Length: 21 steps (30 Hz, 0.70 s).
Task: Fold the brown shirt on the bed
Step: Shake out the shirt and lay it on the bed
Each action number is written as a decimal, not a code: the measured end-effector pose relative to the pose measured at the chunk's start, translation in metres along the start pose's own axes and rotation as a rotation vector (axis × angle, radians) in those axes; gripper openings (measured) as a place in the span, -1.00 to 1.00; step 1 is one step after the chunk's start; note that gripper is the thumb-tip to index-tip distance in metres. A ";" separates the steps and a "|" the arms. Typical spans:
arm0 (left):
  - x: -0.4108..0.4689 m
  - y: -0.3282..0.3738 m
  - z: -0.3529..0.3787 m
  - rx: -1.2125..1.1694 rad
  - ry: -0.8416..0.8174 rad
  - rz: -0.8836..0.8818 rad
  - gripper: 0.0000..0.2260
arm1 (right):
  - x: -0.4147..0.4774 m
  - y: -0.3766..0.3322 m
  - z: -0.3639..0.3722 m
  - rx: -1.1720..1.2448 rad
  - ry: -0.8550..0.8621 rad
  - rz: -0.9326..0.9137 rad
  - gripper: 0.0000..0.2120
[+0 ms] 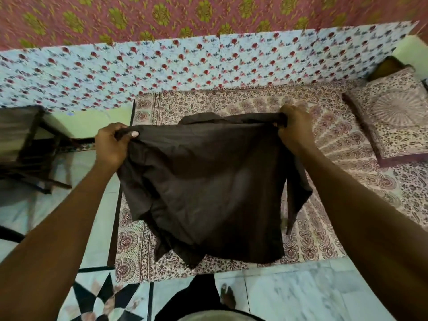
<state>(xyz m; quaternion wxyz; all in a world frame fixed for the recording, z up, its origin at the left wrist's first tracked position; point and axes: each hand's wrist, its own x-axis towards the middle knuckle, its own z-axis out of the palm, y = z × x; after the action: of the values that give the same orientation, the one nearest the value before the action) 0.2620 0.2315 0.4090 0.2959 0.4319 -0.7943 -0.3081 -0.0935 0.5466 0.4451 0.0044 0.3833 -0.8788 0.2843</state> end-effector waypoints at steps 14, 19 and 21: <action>0.084 -0.088 0.121 0.059 -0.108 -0.121 -0.84 | 0.090 0.035 0.143 -0.258 -0.067 0.177 -0.67; 0.106 -0.121 0.168 0.077 -0.205 -0.168 -0.89 | 0.125 0.061 0.194 -0.259 -0.148 0.264 -0.64; 0.125 -0.126 0.187 0.064 -0.194 -0.190 -0.90 | 0.151 0.071 0.219 -0.235 -0.192 0.303 -0.60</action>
<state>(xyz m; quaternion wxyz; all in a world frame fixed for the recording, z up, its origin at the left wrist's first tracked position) 0.1315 0.1118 0.2218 0.1734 0.4827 -0.7840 -0.3496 -0.2020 0.3734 0.2605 -0.0776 0.2690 -0.9498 0.1395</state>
